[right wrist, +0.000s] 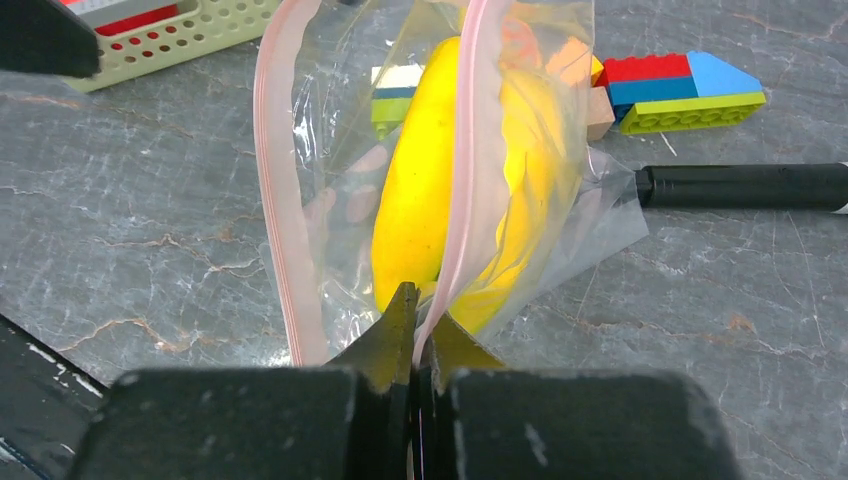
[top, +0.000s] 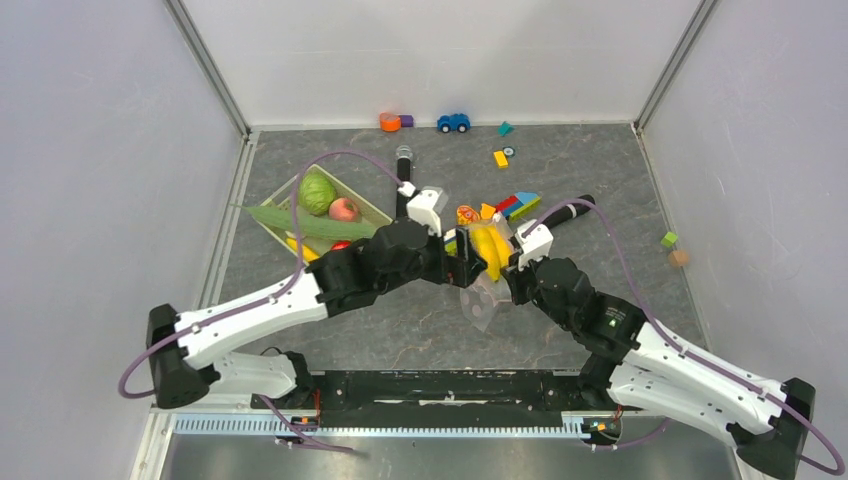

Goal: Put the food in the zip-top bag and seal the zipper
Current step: Place the fake fruit in the zipper food storage bag, then adjust the zipper food storage bag at the center of the board.

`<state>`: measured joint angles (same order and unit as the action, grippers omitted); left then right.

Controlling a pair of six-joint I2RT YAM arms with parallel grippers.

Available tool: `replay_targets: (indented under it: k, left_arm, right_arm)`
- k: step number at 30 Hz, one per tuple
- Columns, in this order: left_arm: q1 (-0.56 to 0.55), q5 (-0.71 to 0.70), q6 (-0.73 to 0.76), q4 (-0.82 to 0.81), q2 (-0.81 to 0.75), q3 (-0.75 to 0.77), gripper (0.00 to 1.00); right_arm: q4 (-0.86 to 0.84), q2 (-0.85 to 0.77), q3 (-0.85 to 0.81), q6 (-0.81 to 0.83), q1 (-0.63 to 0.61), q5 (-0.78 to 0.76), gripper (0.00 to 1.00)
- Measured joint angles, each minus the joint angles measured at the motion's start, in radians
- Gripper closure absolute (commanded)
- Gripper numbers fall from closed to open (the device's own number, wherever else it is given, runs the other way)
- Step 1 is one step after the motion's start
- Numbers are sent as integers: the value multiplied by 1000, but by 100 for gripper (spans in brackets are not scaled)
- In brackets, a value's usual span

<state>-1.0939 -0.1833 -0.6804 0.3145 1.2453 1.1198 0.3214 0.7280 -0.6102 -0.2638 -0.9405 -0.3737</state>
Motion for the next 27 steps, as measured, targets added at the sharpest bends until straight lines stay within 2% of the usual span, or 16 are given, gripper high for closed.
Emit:
replay_targets:
  k: [4,9,11,12,13,15,18,23,27]
  left_arm:
    - [3,-135,5,66,-72,-39,0]
    - [31,-252,5,103,-29,-53,2]
    - [44,-268,5,107,28,-45,12]
    - [48,-272,4,109,61,-37,23]
    - [53,-277,5,109,94,-28,33]
    - [55,-278,9,111,149,-12,62]
    - [55,-276,23,116,183,10,96]
    - [55,-221,46,119,185,59,98]
    - [55,-97,76,129,185,126,98]
  right_arm:
    - [0,-14,-8,3,0,21,100]
    - [-11,-22,-11,5,0,58,100]
    - [-13,-21,-11,6,0,75,100]
    - [-13,-21,-11,7,0,83,100]
    - [-14,-21,-11,7,0,89,100]
    - [-13,-21,-11,7,0,102,100]
    - [-13,-21,-11,9,0,108,99]
    - [2,13,-39,17,-1,53,99]
    - [52,108,-130,8,-1,-66,98]
